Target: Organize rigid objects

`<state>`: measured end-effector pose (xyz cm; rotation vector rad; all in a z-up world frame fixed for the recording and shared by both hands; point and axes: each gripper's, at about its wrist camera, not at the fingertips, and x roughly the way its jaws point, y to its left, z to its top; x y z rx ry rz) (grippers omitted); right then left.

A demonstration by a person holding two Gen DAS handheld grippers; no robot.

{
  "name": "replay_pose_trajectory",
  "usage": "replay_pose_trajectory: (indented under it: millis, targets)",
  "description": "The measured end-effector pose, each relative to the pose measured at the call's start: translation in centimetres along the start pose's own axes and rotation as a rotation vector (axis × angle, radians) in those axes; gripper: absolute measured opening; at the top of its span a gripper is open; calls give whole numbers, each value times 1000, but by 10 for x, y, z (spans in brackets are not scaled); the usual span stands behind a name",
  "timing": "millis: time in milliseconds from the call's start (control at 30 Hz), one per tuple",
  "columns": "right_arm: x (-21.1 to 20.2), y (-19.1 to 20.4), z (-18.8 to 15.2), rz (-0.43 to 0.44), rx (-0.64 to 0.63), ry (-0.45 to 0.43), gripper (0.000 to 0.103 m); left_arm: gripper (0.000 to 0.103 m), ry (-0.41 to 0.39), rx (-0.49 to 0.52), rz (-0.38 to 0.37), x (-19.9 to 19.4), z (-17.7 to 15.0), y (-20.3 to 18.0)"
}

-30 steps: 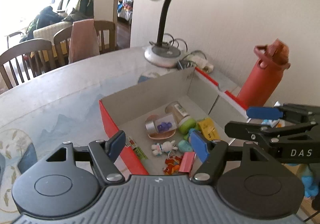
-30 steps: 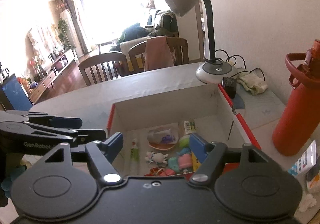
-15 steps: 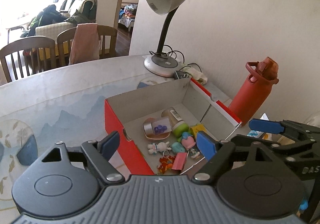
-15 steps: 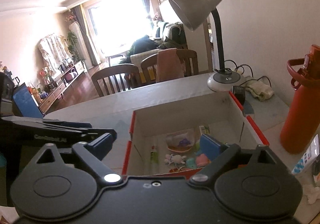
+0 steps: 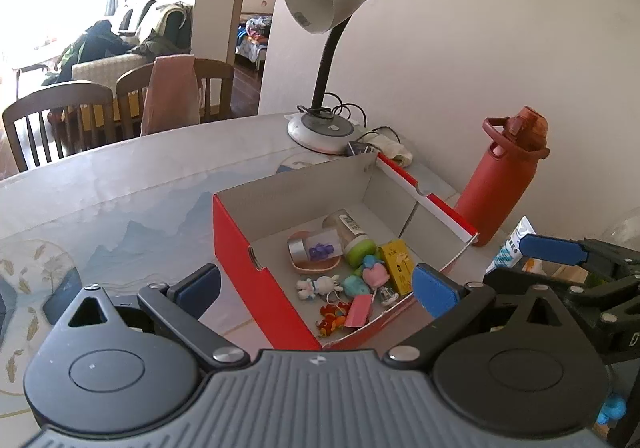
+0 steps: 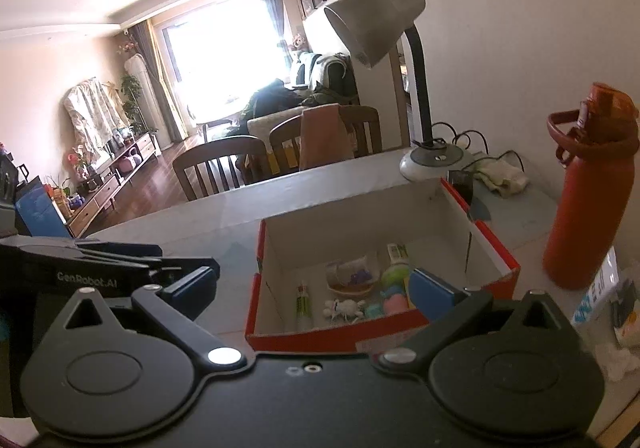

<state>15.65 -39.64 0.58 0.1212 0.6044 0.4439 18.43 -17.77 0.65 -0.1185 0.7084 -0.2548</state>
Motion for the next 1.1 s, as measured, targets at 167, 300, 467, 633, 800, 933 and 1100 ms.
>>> replay_pose_trajectory:
  millis: [167, 300, 467, 633, 800, 933, 1100]
  targets:
    - [-6, 1, -6, -21, 5, -11, 103, 102, -9, 29, 5, -7, -4, -7]
    - [-10, 3, -9, -32, -4, -14, 103, 102, -10, 50, 13, -8, -6, -11]
    - [-12, 2, -12, -30, 15, -13, 103, 102, -11, 77, 17, -8, -9, -16]
    - [-14, 3, -14, -36, 19, -14, 103, 102, -7, 90, 12, -8, -11, -18]
    - [-14, 4, -14, -38, 27, -11, 103, 102, 1, 104, 1, -8, -13, -20]
    - [-16, 3, -15, -42, 38, -17, 103, 102, 4, 106, 13, -8, -14, -20]
    - [-16, 5, -16, -45, 48, -17, 103, 102, 1, 101, 21, -10, -14, -17]
